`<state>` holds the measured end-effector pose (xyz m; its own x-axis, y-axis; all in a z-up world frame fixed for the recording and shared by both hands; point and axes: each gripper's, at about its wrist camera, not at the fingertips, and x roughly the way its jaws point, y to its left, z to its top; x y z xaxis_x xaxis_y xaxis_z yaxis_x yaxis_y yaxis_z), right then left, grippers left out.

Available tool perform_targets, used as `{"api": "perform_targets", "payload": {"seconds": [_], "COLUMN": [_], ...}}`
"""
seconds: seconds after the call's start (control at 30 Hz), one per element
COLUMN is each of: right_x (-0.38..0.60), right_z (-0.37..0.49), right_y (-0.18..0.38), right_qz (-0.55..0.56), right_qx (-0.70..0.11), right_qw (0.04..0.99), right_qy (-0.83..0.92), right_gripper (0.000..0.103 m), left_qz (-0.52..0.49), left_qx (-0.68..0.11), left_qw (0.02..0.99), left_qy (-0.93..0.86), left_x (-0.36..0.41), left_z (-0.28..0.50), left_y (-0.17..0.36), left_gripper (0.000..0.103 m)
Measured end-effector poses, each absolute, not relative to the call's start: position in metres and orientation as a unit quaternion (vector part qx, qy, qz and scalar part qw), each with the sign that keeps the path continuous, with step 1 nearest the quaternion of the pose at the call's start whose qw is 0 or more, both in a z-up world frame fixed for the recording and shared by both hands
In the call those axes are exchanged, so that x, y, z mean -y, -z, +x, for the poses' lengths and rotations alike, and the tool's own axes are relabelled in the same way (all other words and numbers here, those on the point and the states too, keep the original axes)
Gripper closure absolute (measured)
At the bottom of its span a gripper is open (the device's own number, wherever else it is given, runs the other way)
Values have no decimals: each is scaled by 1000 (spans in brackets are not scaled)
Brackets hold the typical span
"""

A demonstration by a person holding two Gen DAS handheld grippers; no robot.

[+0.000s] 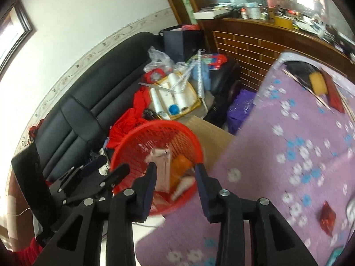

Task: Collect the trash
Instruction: 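Open both tools to drop the boxes into the wastebasket, then move both tools back over the table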

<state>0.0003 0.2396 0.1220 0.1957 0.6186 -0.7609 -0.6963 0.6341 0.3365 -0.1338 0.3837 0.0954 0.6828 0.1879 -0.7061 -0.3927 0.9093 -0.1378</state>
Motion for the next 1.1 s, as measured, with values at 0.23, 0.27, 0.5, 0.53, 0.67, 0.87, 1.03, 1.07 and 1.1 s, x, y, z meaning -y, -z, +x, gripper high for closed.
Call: {"api": "perform_targets", "payload": {"seconds": [0.23, 0.27, 0.5, 0.53, 0.67, 0.87, 1.03, 1.07, 1.1], "right_x": [-155, -144, -50, -37, 4, 56, 108, 119, 128], "right_z": [-2, -1, -4, -6, -12, -19, -22, -22, -24], "right_y": [-101, -99, -87, -85, -82, -73, -68, -66, -65], "right_qz": [-8, -3, 33, 37, 42, 59, 79, 84, 88], "right_qx": [-496, -498, -513, -516, -519, -531, -530, -531, -533], "right_qw": [787, 788, 805, 807, 815, 816, 825, 825, 825], "right_qy": [-368, -362, -295, -286, -255, -222, -182, -173, -166], "right_gripper": [64, 64, 61, 58, 52, 52, 52, 52, 52], "left_qz": [-110, -105, -90, -89, -83, -77, -71, -68, -63], "left_qx": [-383, -383, -395, -397, -408, -426, -437, -437, -435], "left_qw": [912, 913, 913, 912, 909, 901, 896, 896, 897], "left_qy": [-99, -90, -45, -39, -12, 19, 34, 37, 39], "left_x": [-325, -314, -252, -244, -205, -156, -131, -126, -121], "left_z": [-112, -109, -97, -96, -94, -95, -89, -86, -81], "left_y": [-95, -96, -96, -96, -93, -85, -84, -85, -87], "left_gripper": [38, 38, 38, 38, 38, 38, 37, 37, 35]}}
